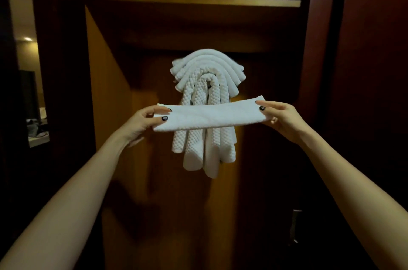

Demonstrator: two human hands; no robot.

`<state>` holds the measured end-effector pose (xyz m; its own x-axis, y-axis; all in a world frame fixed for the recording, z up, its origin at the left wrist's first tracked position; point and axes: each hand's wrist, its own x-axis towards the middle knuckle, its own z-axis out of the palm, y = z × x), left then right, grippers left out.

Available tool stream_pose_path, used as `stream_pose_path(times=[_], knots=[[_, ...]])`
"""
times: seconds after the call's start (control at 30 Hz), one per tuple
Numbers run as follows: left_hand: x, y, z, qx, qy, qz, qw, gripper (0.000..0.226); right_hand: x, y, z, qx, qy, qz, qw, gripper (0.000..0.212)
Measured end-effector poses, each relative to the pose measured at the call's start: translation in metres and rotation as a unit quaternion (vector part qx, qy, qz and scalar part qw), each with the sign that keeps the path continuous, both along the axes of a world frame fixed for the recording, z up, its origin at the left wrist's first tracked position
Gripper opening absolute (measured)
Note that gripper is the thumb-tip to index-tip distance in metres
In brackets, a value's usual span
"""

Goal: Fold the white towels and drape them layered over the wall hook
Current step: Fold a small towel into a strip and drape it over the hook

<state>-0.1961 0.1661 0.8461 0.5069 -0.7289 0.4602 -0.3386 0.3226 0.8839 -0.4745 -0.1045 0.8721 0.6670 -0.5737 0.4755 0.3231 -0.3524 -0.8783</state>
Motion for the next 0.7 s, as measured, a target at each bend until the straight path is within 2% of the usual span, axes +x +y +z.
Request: stream_pose_path(times=[0.17, 0.5, 0.7], knots=[[0.039, -0.024, 0.050, -0.053, -0.011, 0.011, 0.998, 0.022, 0.034, -0.014, 0.044, 0.023, -0.089, 0.022, 0.995, 0.024], [0.093, -0.099, 0.161, -0.185, -0.001, -0.042, 0.982, 0.020, 0.105, -0.062, 0.144, 0.038, -0.201, 0.026, 0.979, 0.031], [0.129, -0.134, 0.199, -0.213, -0.003, -0.053, 0.976, 0.017, 0.141, -0.087, 0.178, 0.068, -0.255, 0.054, 0.963, 0.027]])
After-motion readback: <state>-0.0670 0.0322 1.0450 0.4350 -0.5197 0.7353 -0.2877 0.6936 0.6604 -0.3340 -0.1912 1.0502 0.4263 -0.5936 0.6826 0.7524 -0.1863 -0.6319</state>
